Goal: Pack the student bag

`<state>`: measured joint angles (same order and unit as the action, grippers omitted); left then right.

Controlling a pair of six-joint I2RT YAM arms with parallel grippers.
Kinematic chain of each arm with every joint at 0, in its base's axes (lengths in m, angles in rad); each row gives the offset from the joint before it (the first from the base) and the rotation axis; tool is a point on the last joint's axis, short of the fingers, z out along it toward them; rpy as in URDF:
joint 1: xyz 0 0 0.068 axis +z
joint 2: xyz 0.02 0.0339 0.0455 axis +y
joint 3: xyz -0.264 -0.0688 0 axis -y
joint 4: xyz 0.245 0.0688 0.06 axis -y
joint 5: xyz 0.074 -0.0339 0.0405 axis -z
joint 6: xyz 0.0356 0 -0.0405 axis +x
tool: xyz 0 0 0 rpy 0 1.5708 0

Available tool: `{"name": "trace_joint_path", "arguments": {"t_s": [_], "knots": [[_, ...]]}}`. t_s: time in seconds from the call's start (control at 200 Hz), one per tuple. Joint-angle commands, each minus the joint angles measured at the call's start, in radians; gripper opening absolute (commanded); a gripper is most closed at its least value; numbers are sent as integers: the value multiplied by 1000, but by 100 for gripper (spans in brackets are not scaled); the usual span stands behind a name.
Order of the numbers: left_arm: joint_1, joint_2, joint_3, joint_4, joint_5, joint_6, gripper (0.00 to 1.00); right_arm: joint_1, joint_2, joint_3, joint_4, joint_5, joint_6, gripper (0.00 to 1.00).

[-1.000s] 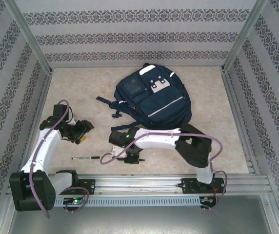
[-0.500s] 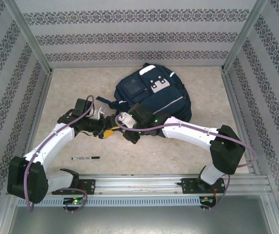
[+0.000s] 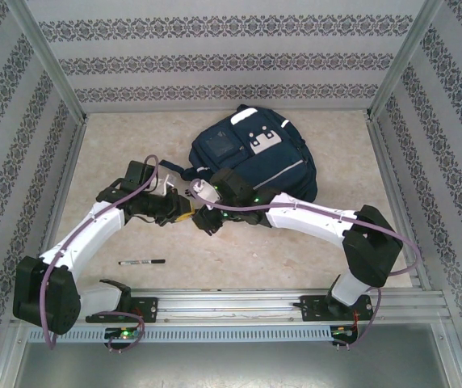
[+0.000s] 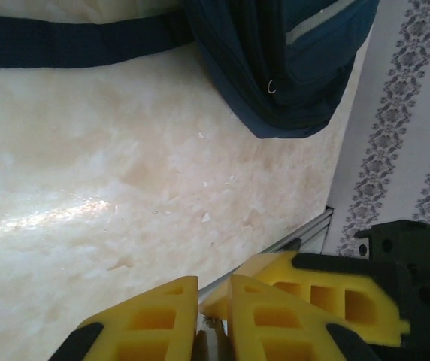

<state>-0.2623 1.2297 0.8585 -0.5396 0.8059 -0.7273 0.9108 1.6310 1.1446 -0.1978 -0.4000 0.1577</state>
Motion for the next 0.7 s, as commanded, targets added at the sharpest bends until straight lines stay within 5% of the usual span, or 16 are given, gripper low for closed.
{"name": "trace_joint_path", "arguments": {"t_s": [0.0, 0.14, 0.295, 0.525, 0.64, 0.695], "knots": [[-12, -25, 53, -40, 26, 81, 1, -21, -45, -49, 28, -79, -5, 27], [-14, -69, 66, -39, 66, 156, 0, -110, -134, -140, 31, -332, -43, 48], [-32, -115, 54, 28, 152, 228, 0, -217, -205, -210, 58, -564, -7, 49], [-107, -118, 82, 142, 263, 269, 0, -186, -187, -197, 159, -710, 86, 50], [-117, -114, 65, 254, 296, 194, 0, -173, -167, -197, 234, -726, 144, 43], [-124, -112, 61, 284, 306, 175, 0, -174, -161, -195, 252, -732, 160, 19]]}}
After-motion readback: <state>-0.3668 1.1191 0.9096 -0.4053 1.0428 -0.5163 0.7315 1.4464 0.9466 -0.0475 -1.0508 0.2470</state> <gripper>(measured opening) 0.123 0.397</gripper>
